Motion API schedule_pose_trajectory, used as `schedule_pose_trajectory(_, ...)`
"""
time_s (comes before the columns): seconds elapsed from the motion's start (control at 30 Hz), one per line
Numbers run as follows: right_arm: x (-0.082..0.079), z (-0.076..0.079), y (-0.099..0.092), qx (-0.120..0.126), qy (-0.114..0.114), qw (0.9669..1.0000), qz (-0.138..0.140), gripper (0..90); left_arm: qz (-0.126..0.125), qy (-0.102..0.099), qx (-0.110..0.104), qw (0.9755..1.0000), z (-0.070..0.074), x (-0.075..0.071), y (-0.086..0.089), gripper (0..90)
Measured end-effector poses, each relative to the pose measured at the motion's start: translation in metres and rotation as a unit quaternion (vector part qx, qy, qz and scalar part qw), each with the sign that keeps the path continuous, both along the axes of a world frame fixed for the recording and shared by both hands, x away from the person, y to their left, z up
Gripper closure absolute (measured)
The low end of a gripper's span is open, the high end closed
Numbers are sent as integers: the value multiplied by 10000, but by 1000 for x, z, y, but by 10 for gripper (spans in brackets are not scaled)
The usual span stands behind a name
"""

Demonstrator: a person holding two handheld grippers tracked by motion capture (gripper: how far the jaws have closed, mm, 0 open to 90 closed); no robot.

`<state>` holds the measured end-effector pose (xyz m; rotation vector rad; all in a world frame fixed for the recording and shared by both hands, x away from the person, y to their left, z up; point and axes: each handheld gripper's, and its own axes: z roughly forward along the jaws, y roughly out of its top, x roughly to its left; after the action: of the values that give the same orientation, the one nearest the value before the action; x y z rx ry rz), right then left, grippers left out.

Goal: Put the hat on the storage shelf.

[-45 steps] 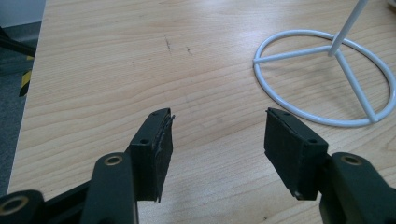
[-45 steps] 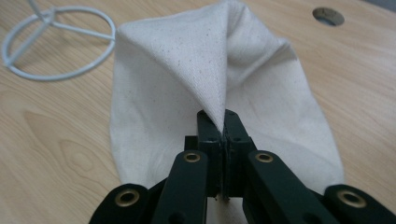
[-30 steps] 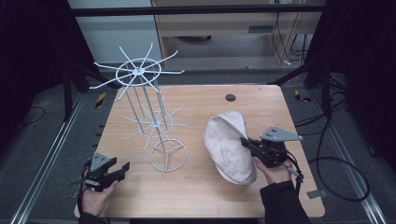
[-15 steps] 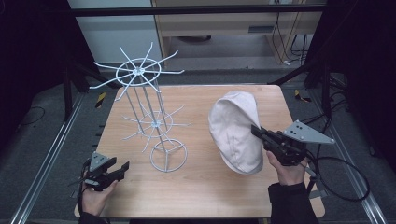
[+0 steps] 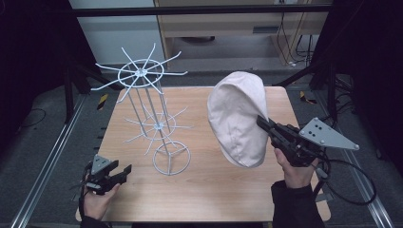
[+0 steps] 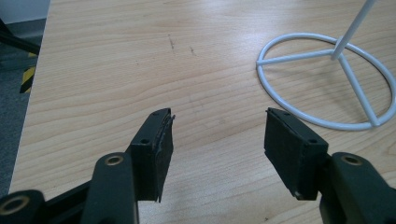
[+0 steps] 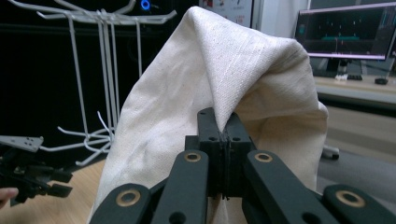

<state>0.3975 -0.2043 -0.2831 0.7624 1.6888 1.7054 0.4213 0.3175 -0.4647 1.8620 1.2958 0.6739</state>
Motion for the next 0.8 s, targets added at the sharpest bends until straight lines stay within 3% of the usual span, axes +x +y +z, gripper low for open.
schedule_pose_trajectory(0.43, -3, 44, 22, 133, -636, 9976, 234, 893, 1, 19, 7, 10000, 0, 0, 0, 420)
schedule_pose_trajectory(0.63, 3, 63, 37, 219, -843, 9956, 354, 893, -9, 13, 18, 10000, 0, 0, 0, 420)
schedule_pose_trajectory(0.8, 13, 72, 50, 264, -883, 9946, 483, 893, -14, 16, 23, 10000, 0, 0, 0, 420)
